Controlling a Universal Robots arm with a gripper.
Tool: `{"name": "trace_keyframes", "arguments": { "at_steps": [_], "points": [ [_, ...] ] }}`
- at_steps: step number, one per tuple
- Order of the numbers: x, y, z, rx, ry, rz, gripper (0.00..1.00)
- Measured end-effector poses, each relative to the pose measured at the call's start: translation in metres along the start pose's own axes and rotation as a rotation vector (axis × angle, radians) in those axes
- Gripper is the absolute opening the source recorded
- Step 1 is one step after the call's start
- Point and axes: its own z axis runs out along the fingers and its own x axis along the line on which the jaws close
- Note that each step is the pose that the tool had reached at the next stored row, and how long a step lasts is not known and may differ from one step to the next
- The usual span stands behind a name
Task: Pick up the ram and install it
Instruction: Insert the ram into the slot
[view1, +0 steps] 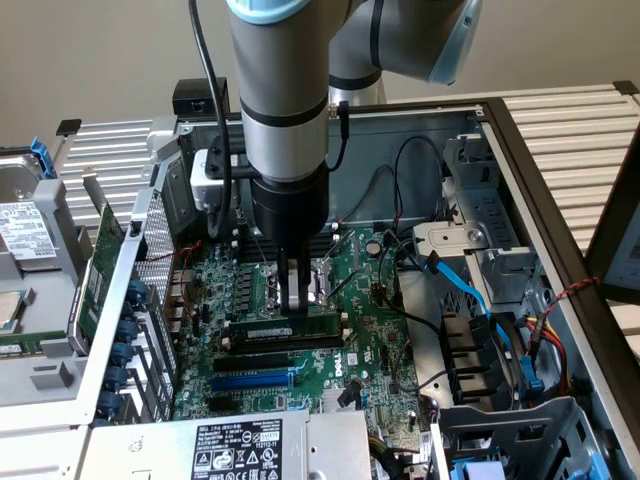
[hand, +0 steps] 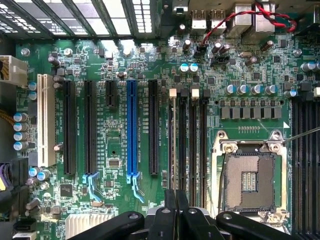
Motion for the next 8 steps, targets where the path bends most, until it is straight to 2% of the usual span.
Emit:
{"name": "trace_keyframes", "arguments": {
  "at_steps": [8],
  "points": [
    [-0.0001, 0.0001, 0.0017, 0.0005, -0.0002, 0.000, 0.12]
  ]
}}
